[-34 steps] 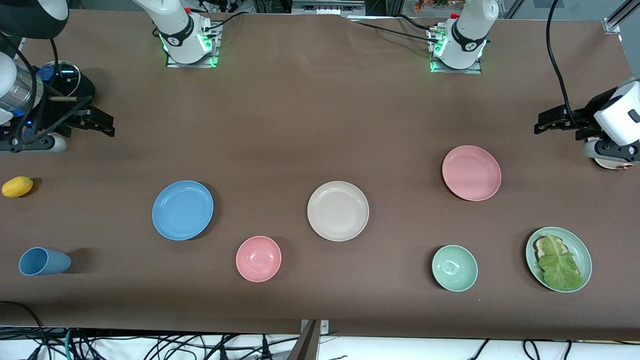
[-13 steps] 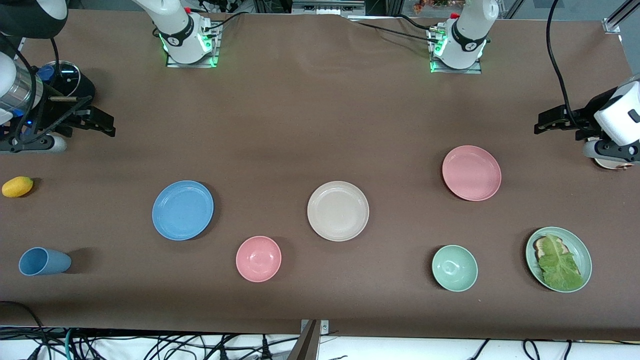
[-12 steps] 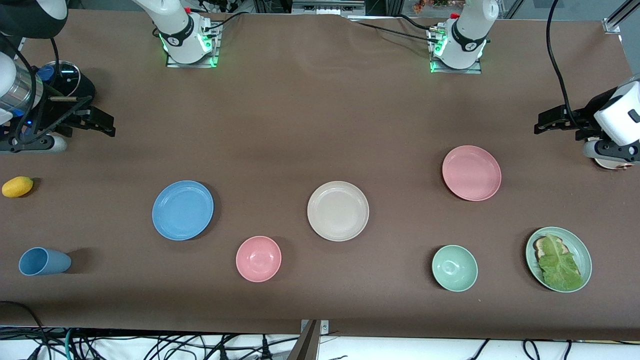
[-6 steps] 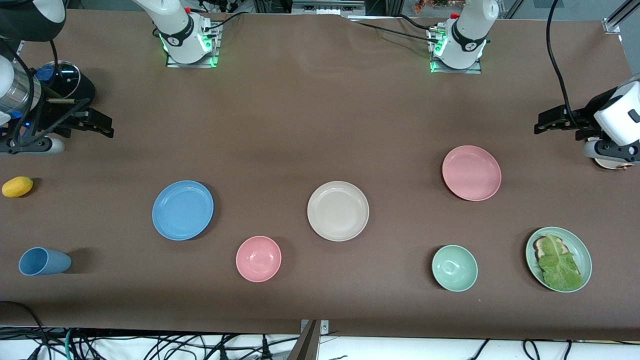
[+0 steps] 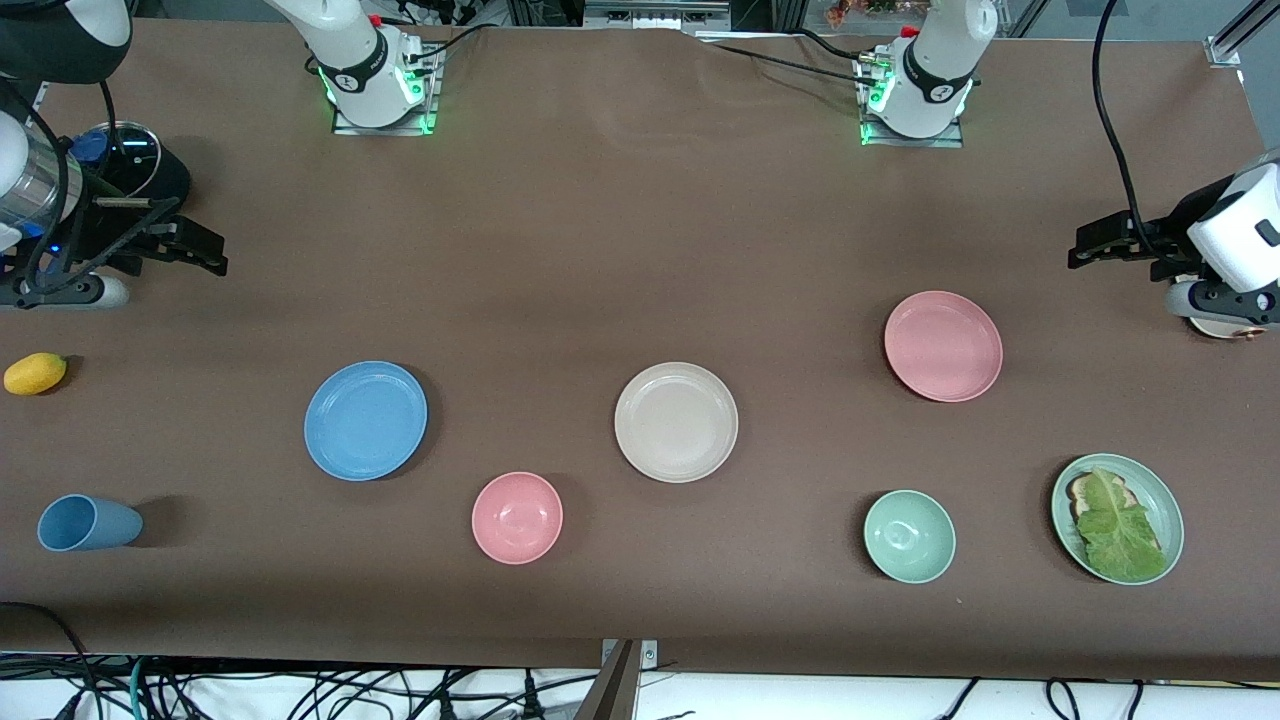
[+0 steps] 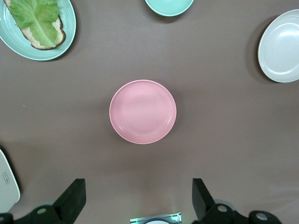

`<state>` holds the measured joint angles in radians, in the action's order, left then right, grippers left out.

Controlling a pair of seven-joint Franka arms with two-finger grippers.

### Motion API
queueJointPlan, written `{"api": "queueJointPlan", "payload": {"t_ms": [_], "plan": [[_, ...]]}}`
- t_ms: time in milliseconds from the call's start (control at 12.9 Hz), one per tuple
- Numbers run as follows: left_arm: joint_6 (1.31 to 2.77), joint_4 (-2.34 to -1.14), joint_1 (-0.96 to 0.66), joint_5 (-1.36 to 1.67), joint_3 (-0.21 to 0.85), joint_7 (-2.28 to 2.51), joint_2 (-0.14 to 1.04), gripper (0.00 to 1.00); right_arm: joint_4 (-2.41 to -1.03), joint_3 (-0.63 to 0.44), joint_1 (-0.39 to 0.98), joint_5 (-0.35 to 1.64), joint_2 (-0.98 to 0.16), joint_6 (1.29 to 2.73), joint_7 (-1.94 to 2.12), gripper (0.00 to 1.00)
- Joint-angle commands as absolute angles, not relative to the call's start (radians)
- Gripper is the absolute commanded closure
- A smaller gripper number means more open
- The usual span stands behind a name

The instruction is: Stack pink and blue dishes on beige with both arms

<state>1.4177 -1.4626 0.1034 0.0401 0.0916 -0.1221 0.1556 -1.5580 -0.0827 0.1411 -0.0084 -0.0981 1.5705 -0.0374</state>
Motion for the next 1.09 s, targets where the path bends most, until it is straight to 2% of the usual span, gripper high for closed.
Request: {"api": "queueJointPlan", "payload": {"t_ms": [0, 310, 465, 776, 1008], "plan": [[1.408, -1.437, 0.136, 0.041, 0.091, -0.143, 0.213, 0.00, -1.529, -0.080, 0.132, 0.008, -0.107, 1.551, -0.038, 0.00], [1.413, -1.436, 0.135, 0.043, 0.094, -0.143, 0.299, 0.00, -1.531, -0.080, 0.132, 0.008, -0.109, 1.551, -0.041, 0.00], [1.472, -1.434, 0.132, 0.044, 0.095, -0.141, 0.372, 0.00, -1.529, -0.080, 0.132, 0.009, -0.107, 1.551, -0.041, 0.00], [1.532, -1.434, 0.132, 0.057, 0.097, -0.143, 0.423, 0.00, -1.529, -0.080, 0.132, 0.009, -0.107, 1.552, -0.041, 0.00], [1.662, -1.451, 0.156, 0.135, 0.095, -0.144, 0.478, 0.00, -1.529, -0.080, 0.132, 0.008, -0.107, 1.554, -0.041, 0.00]]}}
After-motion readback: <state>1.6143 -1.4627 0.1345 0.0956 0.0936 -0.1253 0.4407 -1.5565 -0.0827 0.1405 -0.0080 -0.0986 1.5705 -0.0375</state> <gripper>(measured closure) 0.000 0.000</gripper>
